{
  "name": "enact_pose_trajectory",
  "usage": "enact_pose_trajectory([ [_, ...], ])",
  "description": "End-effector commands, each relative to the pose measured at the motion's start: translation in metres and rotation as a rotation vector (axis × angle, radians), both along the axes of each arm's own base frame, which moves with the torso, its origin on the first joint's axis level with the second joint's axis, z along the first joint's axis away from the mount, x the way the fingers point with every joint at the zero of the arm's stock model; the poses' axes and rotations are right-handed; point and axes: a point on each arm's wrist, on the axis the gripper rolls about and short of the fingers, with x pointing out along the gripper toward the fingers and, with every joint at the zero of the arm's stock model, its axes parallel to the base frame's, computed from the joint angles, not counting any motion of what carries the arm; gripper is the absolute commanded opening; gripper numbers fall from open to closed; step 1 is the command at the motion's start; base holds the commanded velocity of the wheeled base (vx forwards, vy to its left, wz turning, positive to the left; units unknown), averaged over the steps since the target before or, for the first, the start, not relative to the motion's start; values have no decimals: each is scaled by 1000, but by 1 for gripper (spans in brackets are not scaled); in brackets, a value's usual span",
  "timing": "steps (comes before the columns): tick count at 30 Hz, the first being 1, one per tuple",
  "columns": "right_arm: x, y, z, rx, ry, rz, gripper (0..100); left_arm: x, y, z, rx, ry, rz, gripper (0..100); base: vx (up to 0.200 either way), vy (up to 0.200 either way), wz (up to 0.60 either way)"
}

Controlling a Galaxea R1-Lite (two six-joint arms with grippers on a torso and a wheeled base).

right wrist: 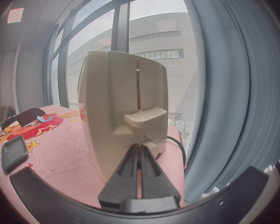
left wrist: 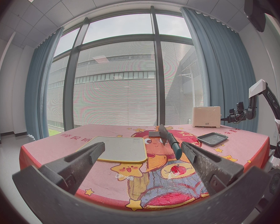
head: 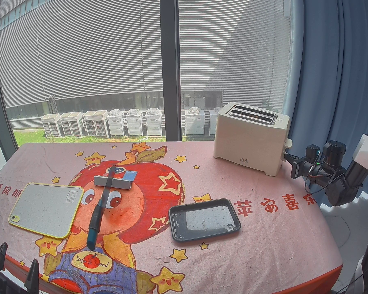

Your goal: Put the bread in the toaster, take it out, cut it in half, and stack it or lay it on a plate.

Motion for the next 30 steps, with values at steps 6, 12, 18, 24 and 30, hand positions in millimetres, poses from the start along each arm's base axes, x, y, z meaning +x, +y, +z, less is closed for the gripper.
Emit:
enact_pose_trajectory([
  [6,0,-1,-2,0,8,-3,0,0,0,-5,0,1,0,100,0,0,0],
  [12,-1,-1,-3,-1,12,-3,0,0,0,-5,0,1,0,100,0,0,0],
  [18,-2,-1,-3,-2,17,-5,0,0,0,-5,0,1,0,100,0,0,0],
  [24,-2,-2,-4,-2,19,-8,0,0,0,-5,0,1,0,100,0,0,0],
  [30,-3,-1,-4,-2,22,-8,0,0,0,-5,0,1,0,100,0,0,0],
])
